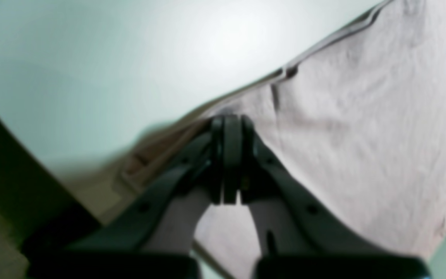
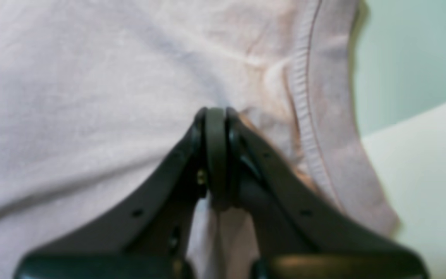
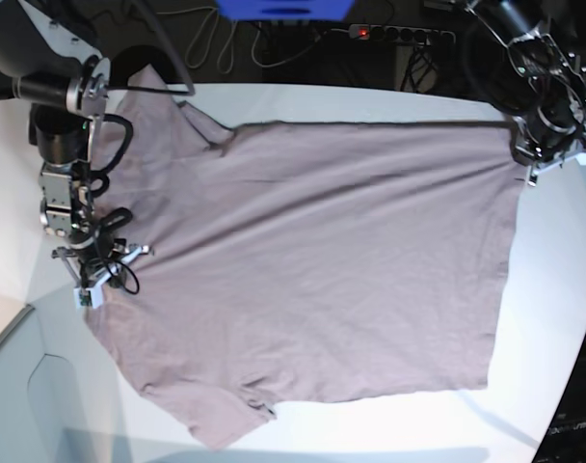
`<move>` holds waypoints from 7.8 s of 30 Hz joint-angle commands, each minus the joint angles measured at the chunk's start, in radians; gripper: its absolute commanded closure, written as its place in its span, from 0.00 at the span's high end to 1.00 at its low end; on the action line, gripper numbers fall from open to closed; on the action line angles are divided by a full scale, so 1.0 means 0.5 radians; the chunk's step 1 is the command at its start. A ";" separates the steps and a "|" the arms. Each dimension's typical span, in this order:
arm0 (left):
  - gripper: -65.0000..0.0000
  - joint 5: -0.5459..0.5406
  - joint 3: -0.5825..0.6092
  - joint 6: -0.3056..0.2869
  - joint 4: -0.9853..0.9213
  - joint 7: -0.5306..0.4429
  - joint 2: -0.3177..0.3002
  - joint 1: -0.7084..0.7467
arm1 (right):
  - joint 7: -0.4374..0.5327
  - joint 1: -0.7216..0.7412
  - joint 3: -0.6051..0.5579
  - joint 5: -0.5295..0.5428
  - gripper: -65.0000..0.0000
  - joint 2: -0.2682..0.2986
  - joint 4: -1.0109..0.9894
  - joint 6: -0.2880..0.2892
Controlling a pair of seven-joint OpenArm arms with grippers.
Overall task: Layout the t-shirt on the table in an organized manner, then fold the t-shirt properly
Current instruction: 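Pinch the shirt corner beside the right gripper and drag it outward, then pull the shirt corners with both grippers to smooth the shirt, then grasp the shirt hem edge with both grippers, then lift the grasped edge with both grippers and fold it over the shirt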
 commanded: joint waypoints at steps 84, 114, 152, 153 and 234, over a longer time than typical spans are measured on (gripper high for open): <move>0.42 0.150 0.382 0.056 0.379 0.062 -0.220 0.262 | -0.673 -1.954 0.750 -0.065 0.36 -0.729 2.679 0.673; 0.34 0.143 0.474 0.056 0.241 0.055 -0.220 0.318 | -0.676 -1.973 0.762 -0.065 0.36 -0.729 2.663 0.673; 0.00 0.143 0.474 0.056 0.238 0.055 -0.208 0.308 | -0.679 -1.829 0.587 -0.068 0.57 -0.738 2.268 0.673; 0.00 0.143 0.474 0.056 0.238 0.055 -0.208 0.308 | -0.682 -1.816 0.590 -0.072 0.57 -0.738 2.268 0.673; 0.00 0.125 0.481 0.056 0.677 0.071 -0.147 -0.109 | -0.688 -1.061 0.615 -0.078 0.00 -0.542 2.378 0.673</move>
